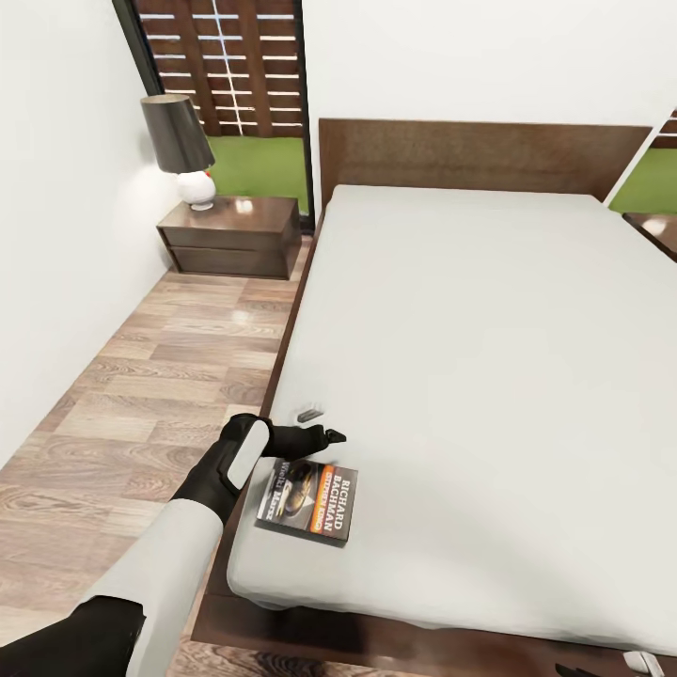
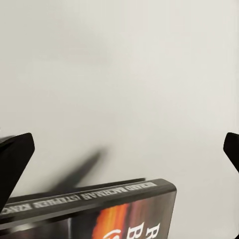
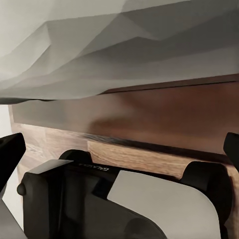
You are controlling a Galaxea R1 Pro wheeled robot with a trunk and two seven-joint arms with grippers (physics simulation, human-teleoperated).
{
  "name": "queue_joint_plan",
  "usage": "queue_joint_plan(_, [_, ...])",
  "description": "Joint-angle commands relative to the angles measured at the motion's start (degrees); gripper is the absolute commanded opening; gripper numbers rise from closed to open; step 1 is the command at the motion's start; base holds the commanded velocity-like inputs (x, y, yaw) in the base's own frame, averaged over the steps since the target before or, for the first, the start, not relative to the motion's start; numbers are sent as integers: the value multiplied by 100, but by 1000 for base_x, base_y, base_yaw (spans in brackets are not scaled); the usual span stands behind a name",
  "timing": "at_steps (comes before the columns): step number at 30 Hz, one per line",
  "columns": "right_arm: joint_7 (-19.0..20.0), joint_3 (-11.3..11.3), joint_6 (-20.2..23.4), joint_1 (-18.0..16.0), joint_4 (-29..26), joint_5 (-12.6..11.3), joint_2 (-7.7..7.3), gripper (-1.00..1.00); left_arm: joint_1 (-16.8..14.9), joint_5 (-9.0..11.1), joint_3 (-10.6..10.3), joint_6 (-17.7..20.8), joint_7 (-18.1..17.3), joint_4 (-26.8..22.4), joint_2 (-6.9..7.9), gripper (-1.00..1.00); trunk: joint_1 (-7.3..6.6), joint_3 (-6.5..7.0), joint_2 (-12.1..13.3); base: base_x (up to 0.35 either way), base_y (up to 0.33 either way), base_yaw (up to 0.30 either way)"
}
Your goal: In the bedroom, move the book from the bed onto either nightstand, and place the two sandals side by side next to the bed.
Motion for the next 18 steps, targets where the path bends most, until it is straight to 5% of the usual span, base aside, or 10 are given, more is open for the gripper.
queue_joint_plan(1, [11, 24, -21, -6, 2, -44, -1, 100, 0, -76, -1, 19, -30, 4, -1, 100, 0, -4, -1, 0, 0, 0])
queue_joint_plan(10, [11, 23, -21, -6, 1, -44, -1, 100, 0, -73, 5, 15, -30, 4, 1, 100, 0, -4, -1, -2, 0, 0])
queue_joint_plan(18, [11, 22, -21, -6, 0, -44, -1, 100, 0, -72, 6, 20, -30, 4, 1, 100, 0, -4, -1, -157, 0, 0])
